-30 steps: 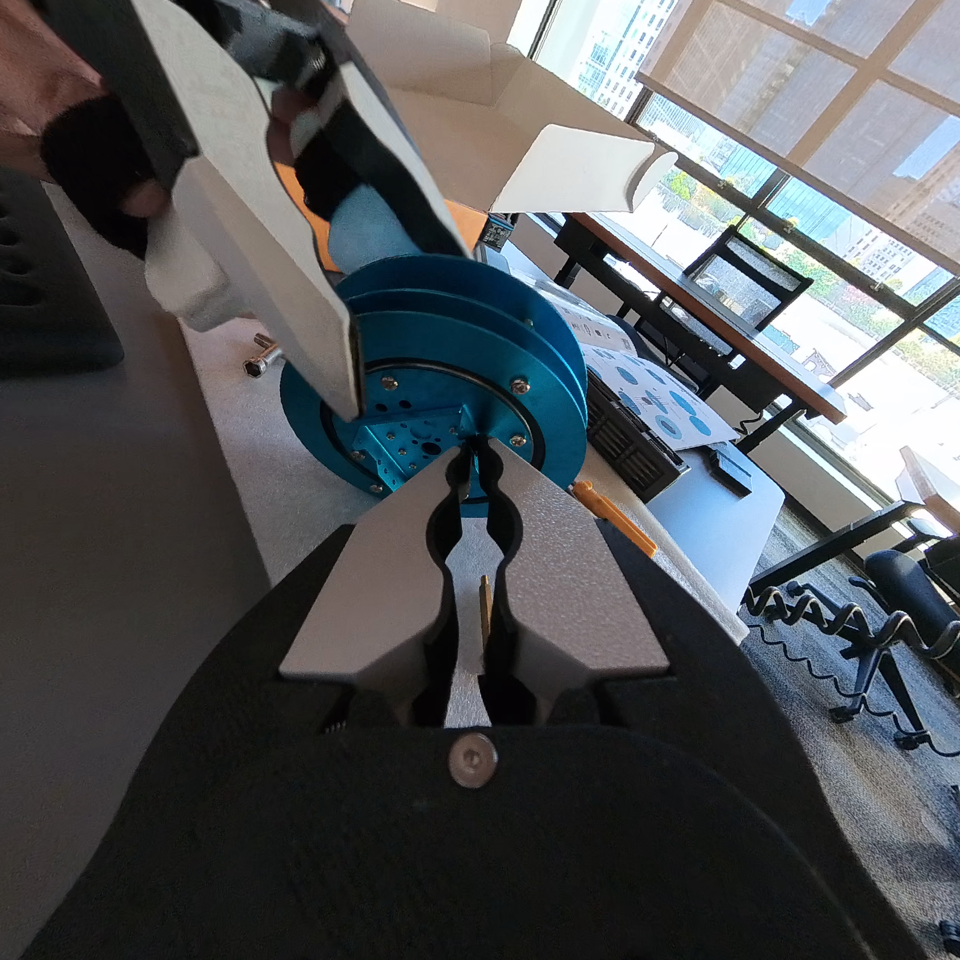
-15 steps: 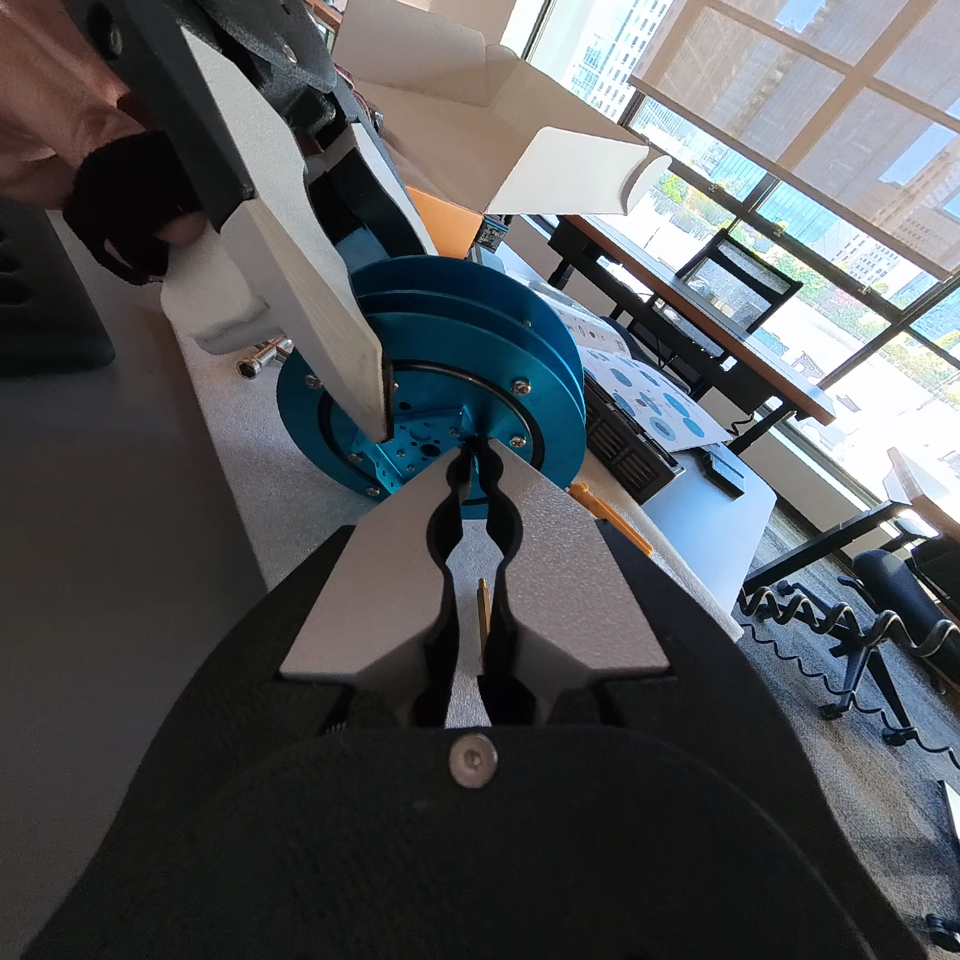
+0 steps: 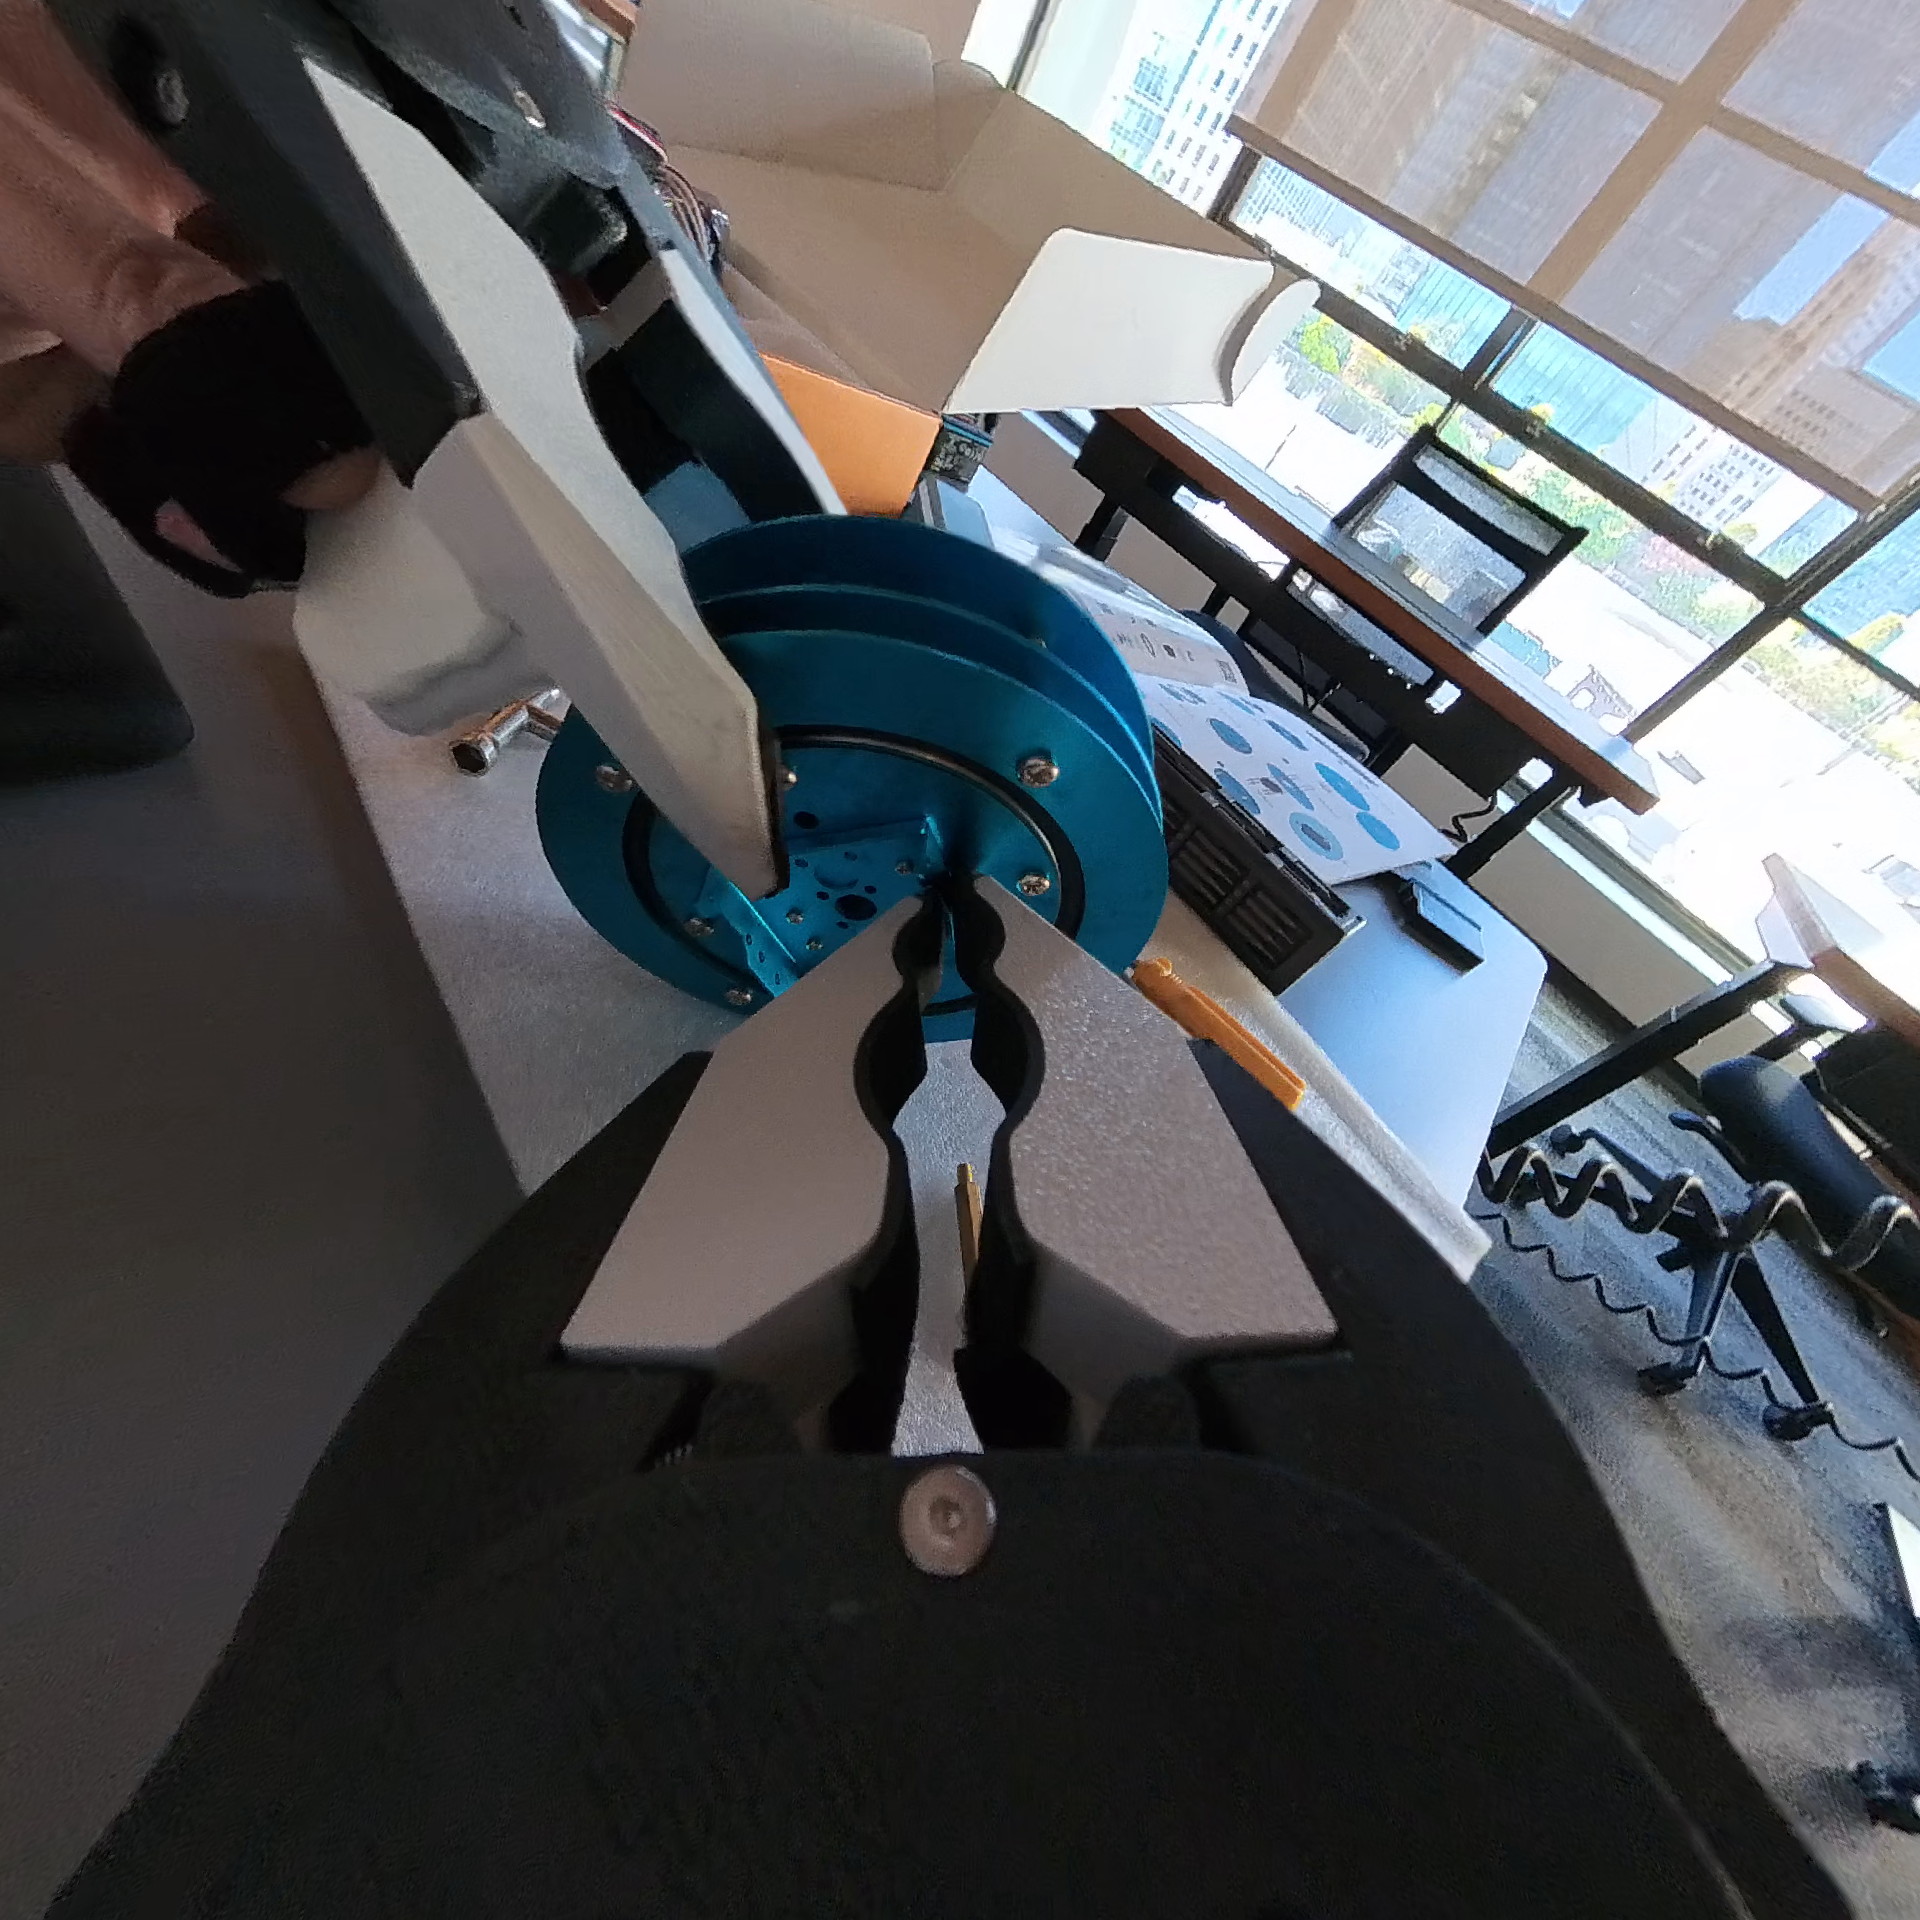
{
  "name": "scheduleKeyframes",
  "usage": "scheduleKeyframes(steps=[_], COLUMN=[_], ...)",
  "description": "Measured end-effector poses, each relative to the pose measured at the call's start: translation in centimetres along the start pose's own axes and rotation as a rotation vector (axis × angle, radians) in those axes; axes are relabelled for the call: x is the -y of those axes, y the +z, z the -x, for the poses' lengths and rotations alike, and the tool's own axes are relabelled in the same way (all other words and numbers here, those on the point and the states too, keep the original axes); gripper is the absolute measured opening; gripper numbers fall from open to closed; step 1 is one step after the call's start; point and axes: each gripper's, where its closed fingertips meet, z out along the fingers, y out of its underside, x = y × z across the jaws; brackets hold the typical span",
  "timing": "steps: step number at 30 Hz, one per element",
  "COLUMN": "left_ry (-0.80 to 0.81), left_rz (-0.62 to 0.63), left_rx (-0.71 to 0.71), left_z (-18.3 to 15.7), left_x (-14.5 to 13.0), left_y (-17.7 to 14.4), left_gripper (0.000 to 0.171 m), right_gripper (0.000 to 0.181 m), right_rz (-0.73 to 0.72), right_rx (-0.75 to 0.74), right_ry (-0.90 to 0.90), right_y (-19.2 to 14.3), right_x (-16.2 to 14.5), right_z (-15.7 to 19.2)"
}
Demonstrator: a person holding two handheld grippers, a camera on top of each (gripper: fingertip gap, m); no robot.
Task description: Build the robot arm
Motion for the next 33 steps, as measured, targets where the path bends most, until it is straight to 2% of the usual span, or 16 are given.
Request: scheduleKeyframes(steps=[14,18,21,27,30,33], left_ry=[-0.005,0.002,0.027,0.026,0.016,-0.032], left_rz=[-0.054,-0.056,-0.053,-0.059,-0.075,-0.114], left_rx=[0.01,-0.001,0.013,0.012,0.0,-0.02], left_z=[0.0,-0.1,-0.2,-0.3,-0.3,-0.1], left_x=[0.1,0.0,0.0,0.1,0.3,0.6], left_y=[0.0,-0.1,0.0,0.1,0.2,0.3], left_gripper=[0.094,0.094,0.092,0.092,0.092,0.092], right_gripper=[0.001,0.0,0.001,0.001,0.001,0.001], right_rz=[0.034,0.032,0.049,0.061,0.073,0.071], right_rx=[0.135,0.082,0.129,0.135,0.123,0.125], right_ry=[0.244,0.099,0.209,0.247,0.149,0.157], right_y=[0.1,0.0,0.1,-0.1,-0.1,0.0], right_x=[-0.7,-0.6,-0.8,-1.0,-1.0,-1.1], right_z=[-0.1,0.0,0.0,0.0,-0.1,-0.2])
